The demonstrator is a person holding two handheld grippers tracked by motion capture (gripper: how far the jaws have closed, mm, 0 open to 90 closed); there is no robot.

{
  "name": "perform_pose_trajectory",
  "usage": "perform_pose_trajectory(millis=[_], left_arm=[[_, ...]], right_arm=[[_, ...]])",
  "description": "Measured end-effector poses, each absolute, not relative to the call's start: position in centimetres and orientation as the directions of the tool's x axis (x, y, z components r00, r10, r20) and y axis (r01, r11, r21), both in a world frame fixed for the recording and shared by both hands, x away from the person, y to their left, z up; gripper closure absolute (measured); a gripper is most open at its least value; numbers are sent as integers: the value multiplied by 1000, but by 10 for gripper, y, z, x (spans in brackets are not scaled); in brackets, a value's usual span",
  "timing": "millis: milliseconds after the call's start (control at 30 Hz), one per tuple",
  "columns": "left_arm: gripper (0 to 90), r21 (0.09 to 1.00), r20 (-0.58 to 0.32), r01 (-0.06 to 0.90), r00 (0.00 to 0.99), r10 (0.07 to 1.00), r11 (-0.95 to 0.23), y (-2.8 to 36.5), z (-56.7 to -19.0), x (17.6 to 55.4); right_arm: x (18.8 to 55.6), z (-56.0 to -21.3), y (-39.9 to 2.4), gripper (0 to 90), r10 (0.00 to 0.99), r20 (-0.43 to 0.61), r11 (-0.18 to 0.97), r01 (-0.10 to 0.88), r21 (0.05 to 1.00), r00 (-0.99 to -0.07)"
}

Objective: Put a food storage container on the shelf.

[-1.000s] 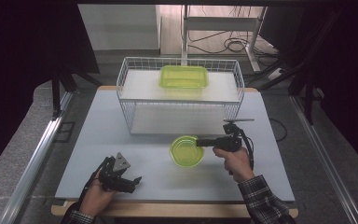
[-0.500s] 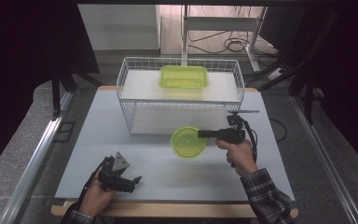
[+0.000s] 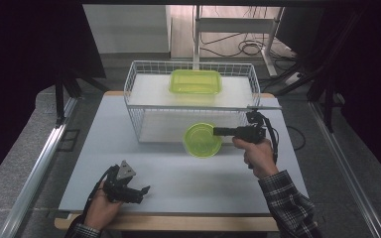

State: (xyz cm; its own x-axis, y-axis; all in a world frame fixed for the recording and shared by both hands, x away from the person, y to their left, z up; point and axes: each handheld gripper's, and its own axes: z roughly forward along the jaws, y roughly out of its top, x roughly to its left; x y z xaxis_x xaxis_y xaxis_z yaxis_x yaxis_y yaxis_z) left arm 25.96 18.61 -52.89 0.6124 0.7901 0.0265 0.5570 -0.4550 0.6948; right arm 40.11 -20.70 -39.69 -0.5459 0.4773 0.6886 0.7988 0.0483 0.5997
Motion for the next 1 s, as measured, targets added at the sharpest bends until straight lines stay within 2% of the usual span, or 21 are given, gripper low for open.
perform_pose_trajectory(millis=[1000], left_arm=[[46,695,30,555,612,790,-457,186,-529,260]], right_arm=[[417,-342,-202,810,457,677,10,764,645,-577]])
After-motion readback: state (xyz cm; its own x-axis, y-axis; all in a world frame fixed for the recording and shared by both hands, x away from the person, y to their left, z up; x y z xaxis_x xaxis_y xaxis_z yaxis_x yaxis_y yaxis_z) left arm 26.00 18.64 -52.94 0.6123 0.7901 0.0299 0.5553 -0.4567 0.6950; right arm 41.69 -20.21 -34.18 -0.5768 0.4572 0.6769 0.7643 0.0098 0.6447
